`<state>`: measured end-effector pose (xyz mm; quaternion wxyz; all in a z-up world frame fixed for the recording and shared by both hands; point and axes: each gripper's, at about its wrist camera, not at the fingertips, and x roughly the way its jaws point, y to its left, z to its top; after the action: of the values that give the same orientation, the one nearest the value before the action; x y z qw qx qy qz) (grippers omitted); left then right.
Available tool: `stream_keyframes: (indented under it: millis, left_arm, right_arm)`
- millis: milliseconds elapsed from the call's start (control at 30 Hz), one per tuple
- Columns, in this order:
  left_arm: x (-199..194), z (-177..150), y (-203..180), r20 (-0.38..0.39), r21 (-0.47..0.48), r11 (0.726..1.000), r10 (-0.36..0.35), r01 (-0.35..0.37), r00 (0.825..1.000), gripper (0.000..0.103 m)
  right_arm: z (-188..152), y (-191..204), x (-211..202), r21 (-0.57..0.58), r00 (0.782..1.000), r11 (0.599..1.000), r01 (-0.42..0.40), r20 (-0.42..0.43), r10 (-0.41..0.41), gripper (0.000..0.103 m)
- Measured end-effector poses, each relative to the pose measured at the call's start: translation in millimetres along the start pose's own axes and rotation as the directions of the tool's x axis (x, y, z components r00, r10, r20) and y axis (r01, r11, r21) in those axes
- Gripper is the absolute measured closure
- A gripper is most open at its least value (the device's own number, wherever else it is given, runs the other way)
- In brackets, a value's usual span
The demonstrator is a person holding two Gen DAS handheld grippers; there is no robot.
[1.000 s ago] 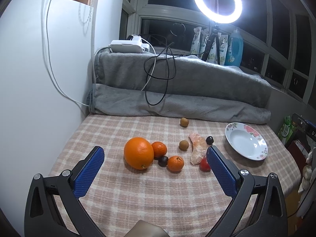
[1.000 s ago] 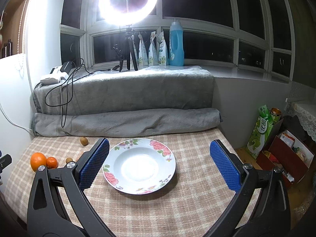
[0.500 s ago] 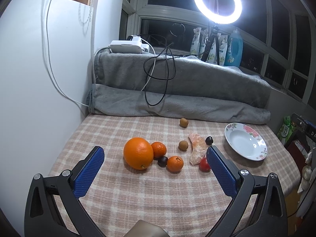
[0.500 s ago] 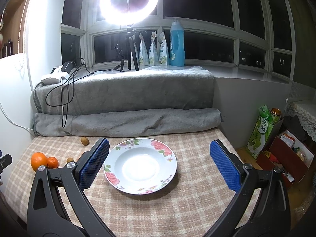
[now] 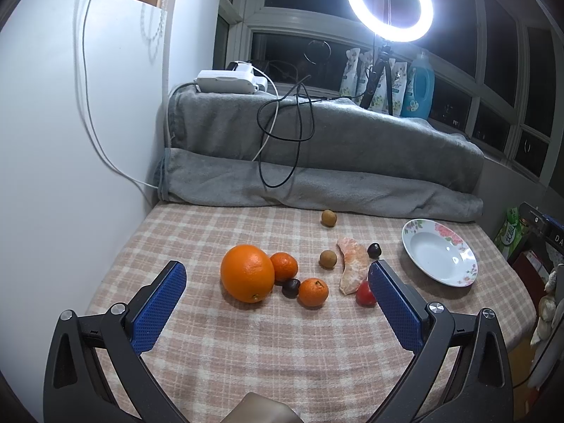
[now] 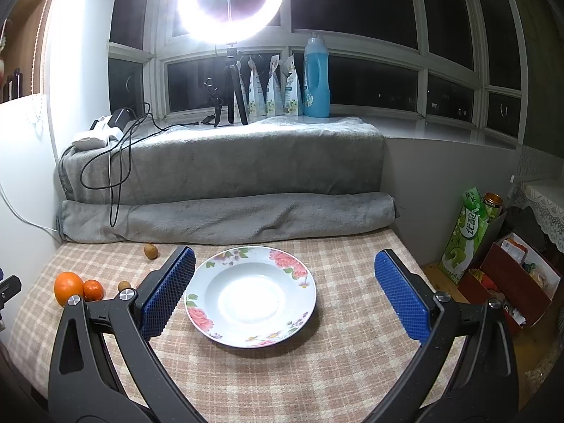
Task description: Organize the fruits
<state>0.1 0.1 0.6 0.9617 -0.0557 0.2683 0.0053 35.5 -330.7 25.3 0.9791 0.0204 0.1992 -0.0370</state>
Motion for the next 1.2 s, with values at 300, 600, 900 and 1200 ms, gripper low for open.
stream_keyframes:
  millis: [300, 600, 900, 1200]
  left_arm:
    - [1, -2, 2, -0.003, -0.005, 1.000, -0.001, 0.001, 1.000, 0.001]
    - [5, -5, 9, -0.011, -0.022, 1.000, 0.006, -0.006, 1.000, 0.001]
    - [11, -8, 21, -0.032, -0.051, 0.999, 0.007, -0.009, 0.999, 0.001]
    - [23, -19, 39, -0.074, -0.091, 0.996, 0.007, -0.013, 0.997, 0.001]
  right_arm:
    - [-2, 2, 2, -0.003, 1.000, 1.000, 0.002, -0.004, -0.002, 0.000]
    - [-6, 10, 11, -0.014, 1.000, 1.000, -0.004, -0.016, 0.003, 0.000]
    - [-5, 24, 22, -0.045, 0.999, 0.998, -0.042, -0.022, 0.041, 0.000]
    - [-1, 64, 47, -0.130, 0.980, 0.973, -0.191, -0.085, 0.181, 0.000]
